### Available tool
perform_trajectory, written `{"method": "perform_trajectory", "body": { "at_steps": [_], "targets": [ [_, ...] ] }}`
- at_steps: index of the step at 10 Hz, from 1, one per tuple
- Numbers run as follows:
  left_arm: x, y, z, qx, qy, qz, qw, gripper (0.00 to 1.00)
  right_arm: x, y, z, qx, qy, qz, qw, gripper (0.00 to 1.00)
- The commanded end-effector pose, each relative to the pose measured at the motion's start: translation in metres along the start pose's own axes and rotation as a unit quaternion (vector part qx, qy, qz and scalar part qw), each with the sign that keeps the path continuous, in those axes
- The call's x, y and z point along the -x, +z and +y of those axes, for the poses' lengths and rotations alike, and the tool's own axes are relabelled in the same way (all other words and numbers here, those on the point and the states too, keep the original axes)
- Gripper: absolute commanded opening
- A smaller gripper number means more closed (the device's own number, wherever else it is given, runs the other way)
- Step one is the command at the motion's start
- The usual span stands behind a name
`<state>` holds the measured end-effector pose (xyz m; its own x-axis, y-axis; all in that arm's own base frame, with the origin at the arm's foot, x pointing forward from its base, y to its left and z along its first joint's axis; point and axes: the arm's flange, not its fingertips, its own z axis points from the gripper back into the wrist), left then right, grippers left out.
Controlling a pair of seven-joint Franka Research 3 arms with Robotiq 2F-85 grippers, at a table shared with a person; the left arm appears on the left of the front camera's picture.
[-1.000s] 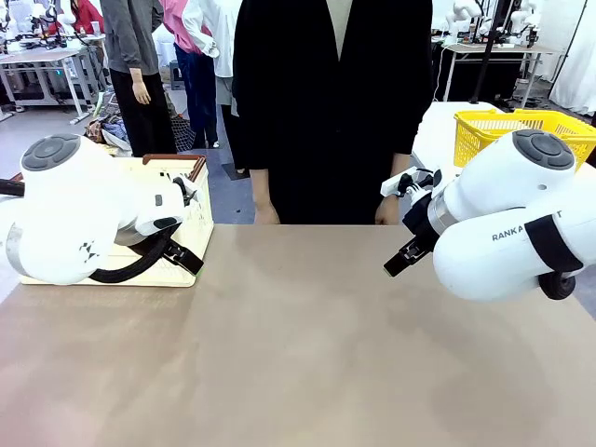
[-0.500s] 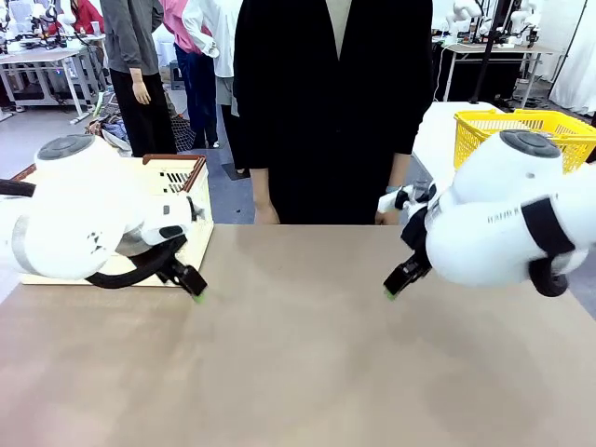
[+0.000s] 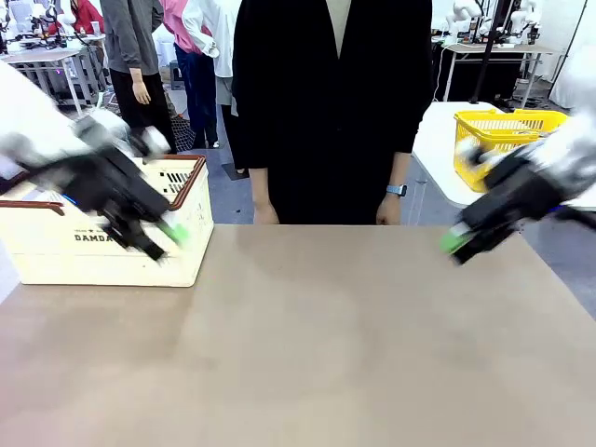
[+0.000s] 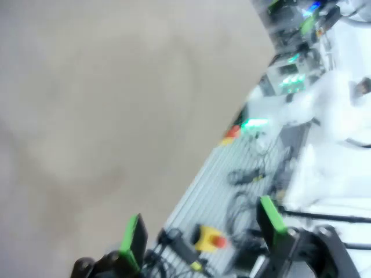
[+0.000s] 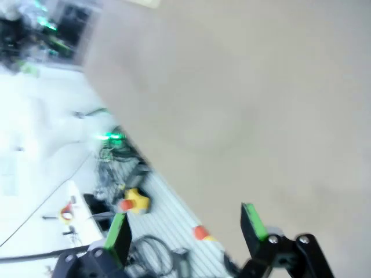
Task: Place the drinks into the Shopping basket.
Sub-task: Pick up one drink and place it into the Shopping basket.
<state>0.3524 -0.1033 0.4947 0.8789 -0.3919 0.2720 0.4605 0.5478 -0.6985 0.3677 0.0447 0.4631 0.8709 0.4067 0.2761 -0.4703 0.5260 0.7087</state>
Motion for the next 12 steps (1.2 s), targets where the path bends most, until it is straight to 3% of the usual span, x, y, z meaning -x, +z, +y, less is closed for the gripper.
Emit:
{"method": "perform_trajectory", "body": {
  "at_steps": [1,3,5,6,7,8,9,12],
  "targets": [
    [0.05,0.126,0.007,0.07,0.029,-0.211,0.975,1.0,0.061,0.112,-0.015,-0.169,-0.051,-0.169,0.97,1.0],
    [0.15,0.227,0.052,0.094,0.11,-0.372,0.917,1.0,0.154,0.192,-0.037,-0.169,-0.097,-0.319,0.927,1.0],
    [0.242,0.263,0.108,0.125,0.208,-0.485,0.84,1.0,0.223,0.222,-0.07,-0.172,-0.162,-0.409,0.881,1.0],
    [0.265,0.264,0.12,0.13,0.23,-0.505,0.822,1.0,0.241,0.225,-0.082,-0.172,-0.18,-0.432,0.867,1.0],
    [0.264,0.257,0.121,0.115,0.246,-0.521,0.809,1.0,0.243,0.22,-0.089,-0.168,-0.185,-0.435,0.865,1.0],
    [0.243,0.25,0.12,0.078,0.244,-0.516,0.817,1.0,0.228,0.207,-0.086,-0.096,-0.201,-0.438,0.871,1.0],
    [0.307,0.275,0.125,0.112,0.253,-0.487,0.828,1.0,0.274,0.233,-0.087,-0.167,-0.201,-0.42,0.869,1.0],
    [0.307,0.275,0.125,0.112,0.253,-0.487,0.828,1.0,0.274,0.233,-0.087,-0.167,-0.201,-0.42,0.869,1.0]
  ]
}}
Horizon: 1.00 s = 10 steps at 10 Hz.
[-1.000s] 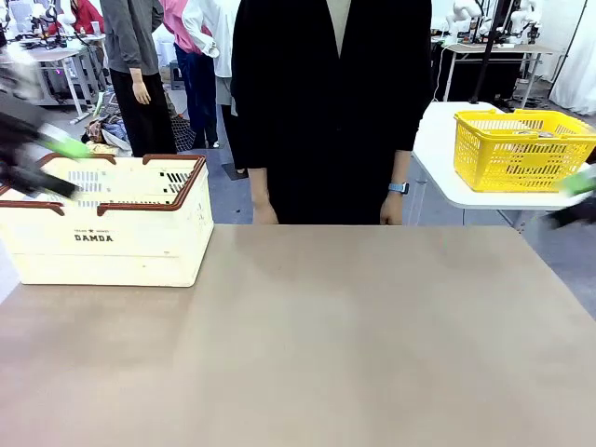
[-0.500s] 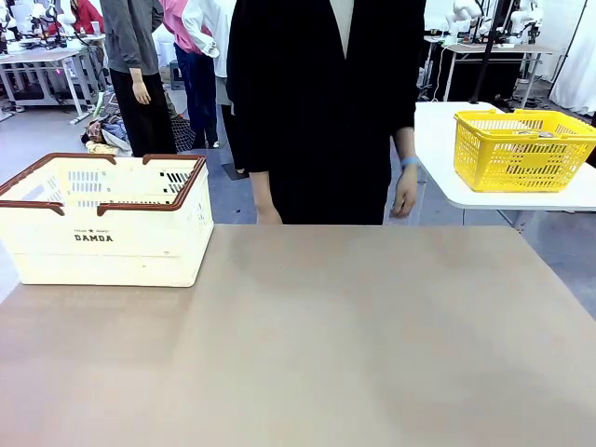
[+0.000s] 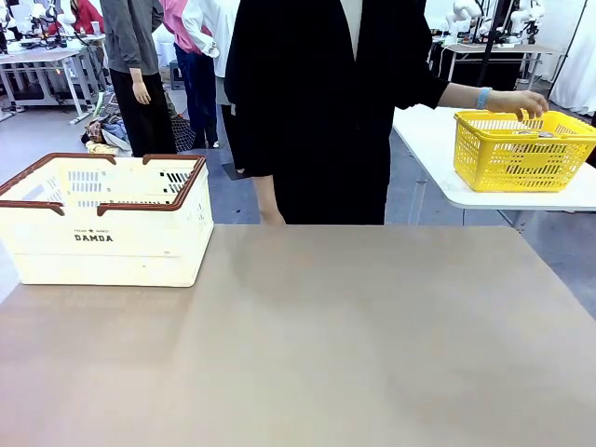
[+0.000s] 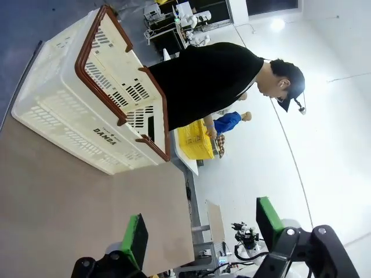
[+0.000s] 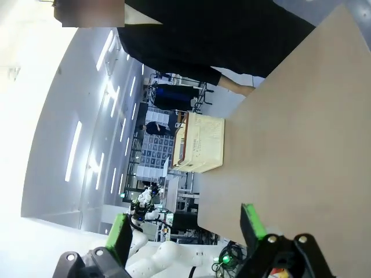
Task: Place the drinks into the Shopping basket.
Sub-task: Pick up one drink and place it into the Shopping basket.
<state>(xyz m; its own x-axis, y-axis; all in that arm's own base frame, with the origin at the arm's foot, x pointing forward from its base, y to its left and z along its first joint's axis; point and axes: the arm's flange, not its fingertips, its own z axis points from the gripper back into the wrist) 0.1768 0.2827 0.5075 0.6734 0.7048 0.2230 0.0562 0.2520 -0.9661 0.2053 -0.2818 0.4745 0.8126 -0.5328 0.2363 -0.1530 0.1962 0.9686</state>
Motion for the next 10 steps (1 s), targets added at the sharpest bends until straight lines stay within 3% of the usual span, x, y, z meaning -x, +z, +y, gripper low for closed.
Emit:
{"method": "perform_trajectory", "body": {
  "at_steps": [1,10],
  "targets": [
    [-0.0022,0.0058,0.0029,-0.002,-0.009,0.009,1.0,1.0,-0.0017,0.0056,0.0017,-0.002,0.002,0.006,1.0,1.0],
    [-0.0022,0.0058,0.0029,-0.002,-0.009,0.009,1.0,1.0,-0.0017,0.0056,0.0017,-0.002,0.002,0.006,1.0,1.0]
  ]
}}
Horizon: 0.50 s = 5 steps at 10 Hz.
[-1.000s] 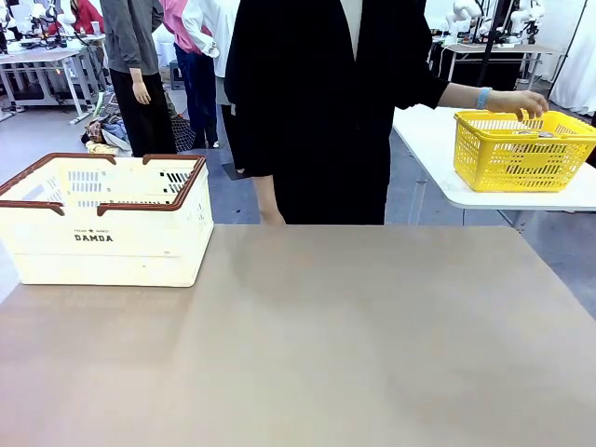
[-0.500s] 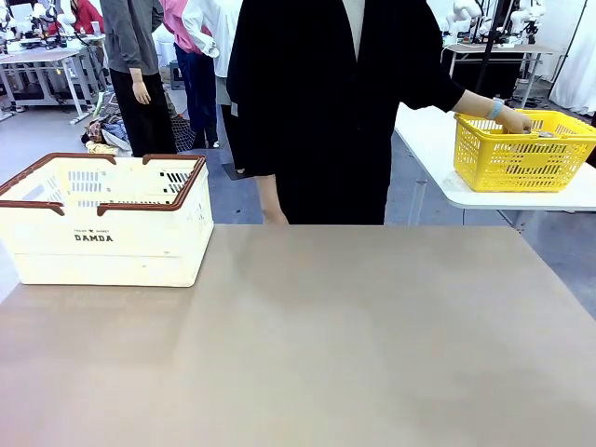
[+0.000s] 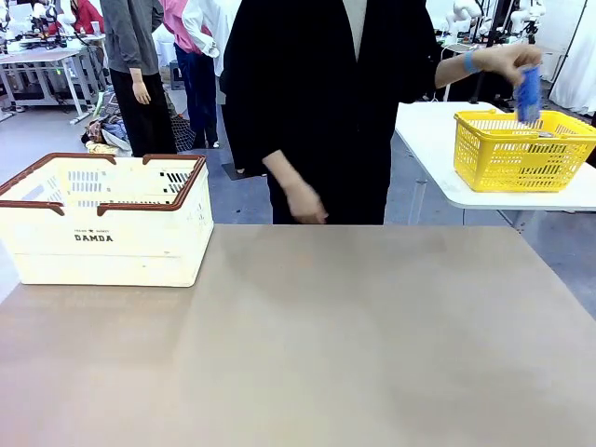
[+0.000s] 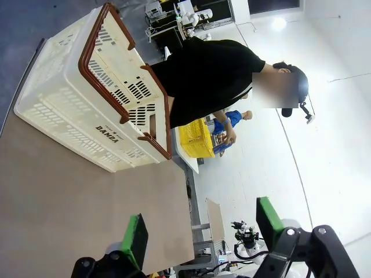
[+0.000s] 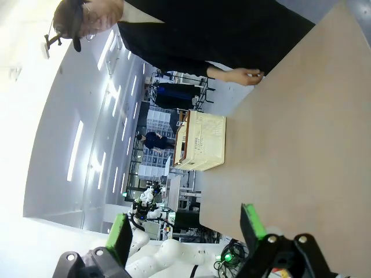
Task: Place the drinks into the Shopping basket.
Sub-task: Pick up one drink and place it into the Shopping basket.
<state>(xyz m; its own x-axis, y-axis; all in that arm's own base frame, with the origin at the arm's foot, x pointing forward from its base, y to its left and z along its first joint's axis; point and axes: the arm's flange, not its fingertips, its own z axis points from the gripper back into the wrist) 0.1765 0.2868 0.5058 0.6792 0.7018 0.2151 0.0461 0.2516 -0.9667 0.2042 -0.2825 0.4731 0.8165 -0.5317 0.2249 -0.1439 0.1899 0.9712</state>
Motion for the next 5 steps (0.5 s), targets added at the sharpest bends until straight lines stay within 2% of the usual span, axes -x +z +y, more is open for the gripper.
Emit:
{"method": "perform_trajectory", "body": {
  "at_steps": [1,5],
  "targets": [
    [0.0001,0.0031,0.0003,0.001,-0.012,0.005,1.0,1.0,-0.0026,0.0046,0.0031,-0.001,0.008,0.004,1.0,1.0],
    [0.0001,0.0031,0.0003,0.001,-0.012,0.005,1.0,1.0,-0.0026,0.0046,0.0031,-0.001,0.008,0.004,1.0,1.0]
  ]
}}
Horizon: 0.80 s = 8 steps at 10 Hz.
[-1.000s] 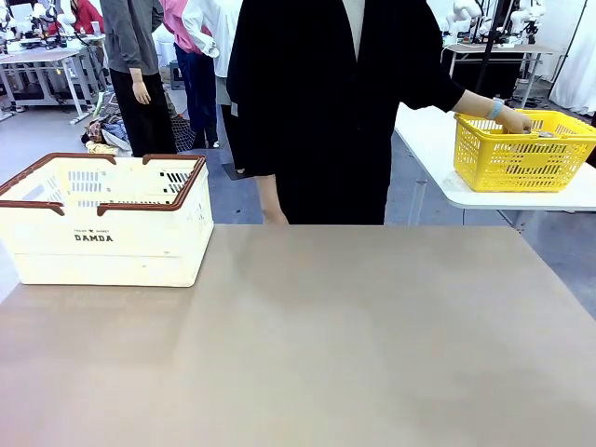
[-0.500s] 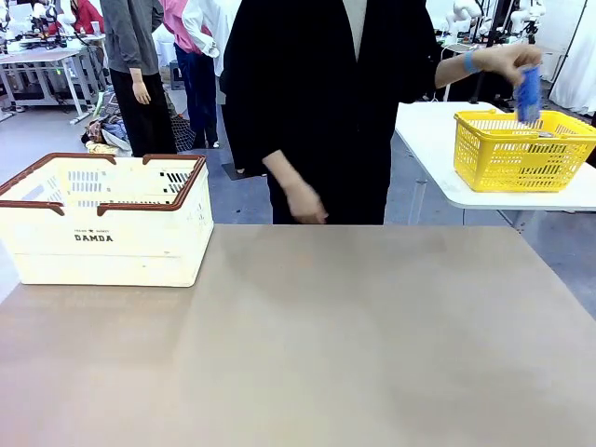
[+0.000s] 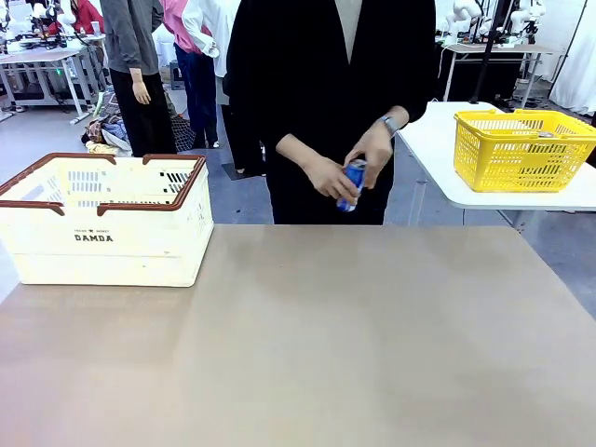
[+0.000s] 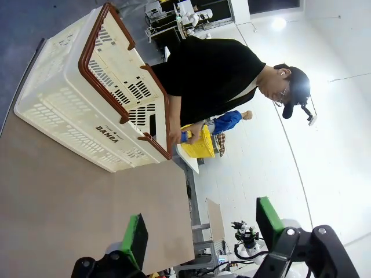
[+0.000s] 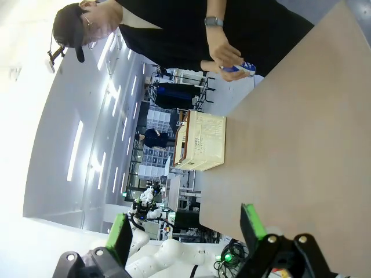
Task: Place the drinks into the Shopping basket.
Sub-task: Pick up one drink and place it into the Shopping basket.
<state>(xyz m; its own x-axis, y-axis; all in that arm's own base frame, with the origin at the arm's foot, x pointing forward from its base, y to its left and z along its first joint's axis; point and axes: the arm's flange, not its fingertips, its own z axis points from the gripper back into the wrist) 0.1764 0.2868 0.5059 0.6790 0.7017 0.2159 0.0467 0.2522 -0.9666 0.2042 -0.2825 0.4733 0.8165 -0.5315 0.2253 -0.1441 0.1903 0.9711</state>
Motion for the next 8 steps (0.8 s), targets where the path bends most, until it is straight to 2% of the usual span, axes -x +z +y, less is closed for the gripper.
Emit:
{"method": "perform_trajectory", "body": {
  "at_steps": [1,8],
  "targets": [
    [0.0001,0.003,0.0003,0.001,-0.012,0.006,1.0,1.0,-0.0025,0.0045,0.0029,-0.001,0.007,0.004,1.0,1.0],
    [0.0001,0.003,0.0003,0.001,-0.012,0.006,1.0,1.0,-0.0025,0.0045,0.0029,-0.001,0.007,0.004,1.0,1.0]
  ]
}}
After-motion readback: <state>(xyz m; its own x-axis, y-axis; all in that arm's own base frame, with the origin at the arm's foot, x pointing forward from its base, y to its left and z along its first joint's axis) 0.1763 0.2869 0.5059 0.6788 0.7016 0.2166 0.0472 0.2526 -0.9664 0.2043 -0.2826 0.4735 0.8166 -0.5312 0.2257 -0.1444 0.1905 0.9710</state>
